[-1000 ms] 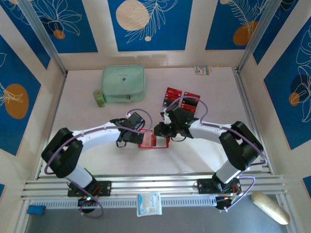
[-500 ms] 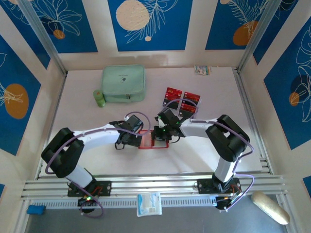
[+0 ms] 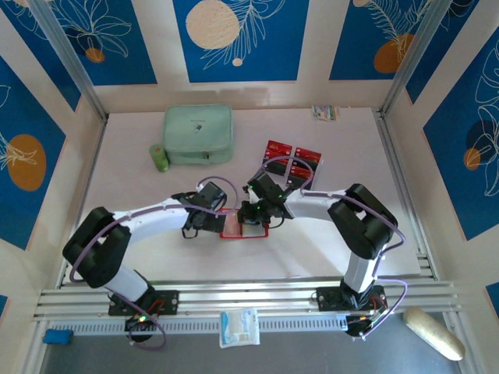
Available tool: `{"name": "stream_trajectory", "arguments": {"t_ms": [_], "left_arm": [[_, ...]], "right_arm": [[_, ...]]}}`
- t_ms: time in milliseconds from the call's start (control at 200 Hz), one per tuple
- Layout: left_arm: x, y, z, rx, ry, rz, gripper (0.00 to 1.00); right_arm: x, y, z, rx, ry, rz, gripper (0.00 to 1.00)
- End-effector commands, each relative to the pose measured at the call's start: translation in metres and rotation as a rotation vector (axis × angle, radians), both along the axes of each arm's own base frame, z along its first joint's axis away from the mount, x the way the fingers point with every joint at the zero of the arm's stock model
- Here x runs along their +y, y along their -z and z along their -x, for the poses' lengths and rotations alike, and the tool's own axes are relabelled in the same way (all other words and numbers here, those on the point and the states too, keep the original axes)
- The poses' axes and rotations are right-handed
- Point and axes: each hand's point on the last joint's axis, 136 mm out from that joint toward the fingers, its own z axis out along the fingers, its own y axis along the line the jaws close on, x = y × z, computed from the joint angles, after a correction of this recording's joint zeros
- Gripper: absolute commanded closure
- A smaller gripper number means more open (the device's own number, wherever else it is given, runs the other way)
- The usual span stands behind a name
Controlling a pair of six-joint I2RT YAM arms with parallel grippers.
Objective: Put the credit cards into the card holder
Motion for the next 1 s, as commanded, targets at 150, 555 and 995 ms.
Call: {"name": "stream_trajectory", "arguments": {"t_ms": [150, 555, 995], "left_arm": [[0.013, 0.002, -0.001, 0.016, -0.051, 0.005, 0.00], [0.012, 0.013, -0.003, 0.036, -0.050, -0.008, 0.00], [0.010, 0.020, -0.002, 0.051, -0.047, -0.007, 0.00]], "right_arm": [[-0.011, -0.008, -0.002, -0.007, 0.024, 0.009, 0.99], [-0.007, 0.012, -0.004, 0.026, 0.023, 0.026, 1.00], [0.005, 0.024, 0.000, 0.066, 0.002, 0.018, 1.00]]}}
